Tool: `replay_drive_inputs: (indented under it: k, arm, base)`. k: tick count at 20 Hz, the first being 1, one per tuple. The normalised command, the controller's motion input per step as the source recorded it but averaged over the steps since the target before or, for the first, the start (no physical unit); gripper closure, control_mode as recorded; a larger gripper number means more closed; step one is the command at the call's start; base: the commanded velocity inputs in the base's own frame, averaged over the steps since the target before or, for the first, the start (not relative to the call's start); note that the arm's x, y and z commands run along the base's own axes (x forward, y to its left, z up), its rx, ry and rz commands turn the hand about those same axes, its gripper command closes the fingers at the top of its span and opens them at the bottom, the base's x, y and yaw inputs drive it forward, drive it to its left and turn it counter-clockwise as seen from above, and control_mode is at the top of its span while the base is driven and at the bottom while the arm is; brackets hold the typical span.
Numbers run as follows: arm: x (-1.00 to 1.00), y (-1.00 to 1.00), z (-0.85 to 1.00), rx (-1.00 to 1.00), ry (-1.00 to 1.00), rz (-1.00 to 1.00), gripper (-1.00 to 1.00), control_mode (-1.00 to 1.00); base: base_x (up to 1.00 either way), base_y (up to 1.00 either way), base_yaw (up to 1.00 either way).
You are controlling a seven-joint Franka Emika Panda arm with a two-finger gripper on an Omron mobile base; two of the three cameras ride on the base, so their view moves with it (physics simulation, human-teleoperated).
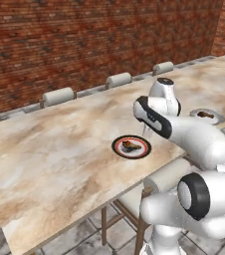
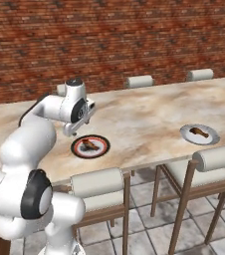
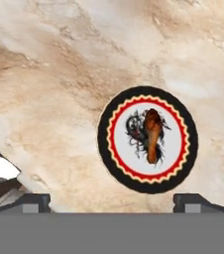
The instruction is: Take the chicken drumsticks from the pan and place one on each plate on the dining counter.
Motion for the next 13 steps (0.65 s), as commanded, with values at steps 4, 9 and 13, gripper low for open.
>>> replay_drive_inputs:
  k: [4,9,13]
  arm:
    - [-1.00,0.36,-0.15,-0.05,-0.20,0.00,-1.00,-1.00]
    - [-1.00,0.31,-0.35,-0.05,-0.27,0.00,-1.00,-1.00]
    - [-1.00,0.10,-0.35,-0.05,-0.30,0.00,-1.00,-1.00]
  base:
    - [0.00,0.00,0.00]
    - [0.00,0.00,0.00]
    - [0.00,0.00,0.00]
